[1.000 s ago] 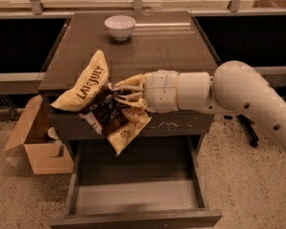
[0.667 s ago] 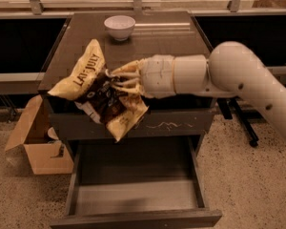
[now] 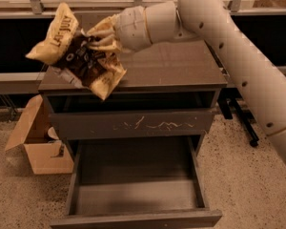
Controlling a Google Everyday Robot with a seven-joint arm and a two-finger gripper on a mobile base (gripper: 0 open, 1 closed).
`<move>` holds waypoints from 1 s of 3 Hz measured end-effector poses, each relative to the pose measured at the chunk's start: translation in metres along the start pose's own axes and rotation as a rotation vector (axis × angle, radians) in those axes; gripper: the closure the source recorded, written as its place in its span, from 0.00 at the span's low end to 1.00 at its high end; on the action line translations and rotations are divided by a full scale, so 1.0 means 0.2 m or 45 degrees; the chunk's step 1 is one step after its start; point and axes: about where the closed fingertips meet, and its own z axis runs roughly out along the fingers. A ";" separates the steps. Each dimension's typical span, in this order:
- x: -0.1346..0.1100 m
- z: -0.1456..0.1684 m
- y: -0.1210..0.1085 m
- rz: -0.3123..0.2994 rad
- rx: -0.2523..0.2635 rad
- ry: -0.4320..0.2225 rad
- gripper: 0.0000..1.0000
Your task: Pick brown chip bag from middle drawer and place on counter
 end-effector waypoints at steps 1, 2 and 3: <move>0.20 0.18 -0.34 -0.023 0.078 -0.020 1.00; 0.22 0.21 -0.32 -0.011 0.065 -0.010 0.97; 0.30 0.26 -0.37 -0.011 0.048 0.022 0.74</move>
Offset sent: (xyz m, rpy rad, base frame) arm 0.1170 0.0317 0.0104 0.0624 -0.0352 -0.0665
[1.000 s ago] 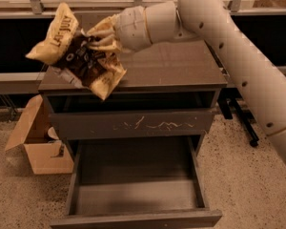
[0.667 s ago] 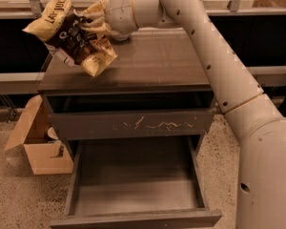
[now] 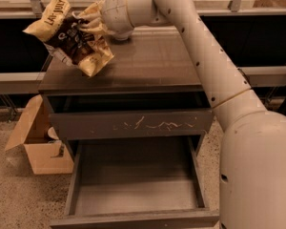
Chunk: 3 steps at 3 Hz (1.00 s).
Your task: Pick brown chip bag from middle drawer and place on counter
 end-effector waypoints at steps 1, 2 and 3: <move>0.11 0.03 -0.03 0.011 0.010 0.047 0.51; 0.21 0.02 -0.08 0.016 0.041 0.101 0.20; 0.26 0.01 -0.10 0.021 0.062 0.126 0.00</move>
Offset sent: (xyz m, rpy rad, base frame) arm 0.0617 -0.0191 -0.0136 -0.0364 -0.0149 -0.1253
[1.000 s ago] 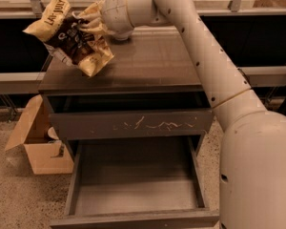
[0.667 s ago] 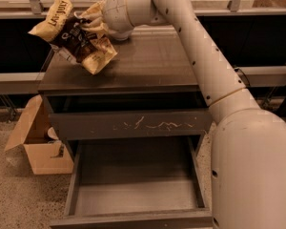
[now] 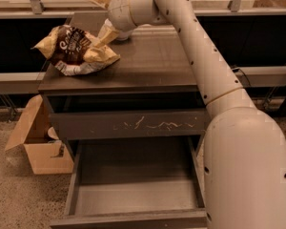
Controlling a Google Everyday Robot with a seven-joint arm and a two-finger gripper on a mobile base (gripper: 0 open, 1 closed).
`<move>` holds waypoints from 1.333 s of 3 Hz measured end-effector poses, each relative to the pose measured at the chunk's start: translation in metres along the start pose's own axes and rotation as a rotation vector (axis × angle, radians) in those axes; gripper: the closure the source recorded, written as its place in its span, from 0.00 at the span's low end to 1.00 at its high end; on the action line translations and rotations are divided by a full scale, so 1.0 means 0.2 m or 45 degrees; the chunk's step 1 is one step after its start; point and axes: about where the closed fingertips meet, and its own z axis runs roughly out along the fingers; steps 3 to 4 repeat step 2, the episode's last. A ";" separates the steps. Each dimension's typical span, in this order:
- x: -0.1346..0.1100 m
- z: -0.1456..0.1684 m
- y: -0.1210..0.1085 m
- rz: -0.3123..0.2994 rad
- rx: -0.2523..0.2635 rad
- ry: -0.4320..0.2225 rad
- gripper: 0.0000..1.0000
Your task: Pick brown chip bag from middle drawer and place on counter
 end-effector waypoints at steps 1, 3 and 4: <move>-0.04 -0.09 -0.07 -0.032 0.076 -0.003 0.00; -0.16 -0.27 -0.17 -0.129 0.198 -0.017 0.00; -0.16 -0.27 -0.17 -0.129 0.198 -0.017 0.00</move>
Offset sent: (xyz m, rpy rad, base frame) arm -0.0325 -0.0660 0.0941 0.1353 -0.2504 -0.0895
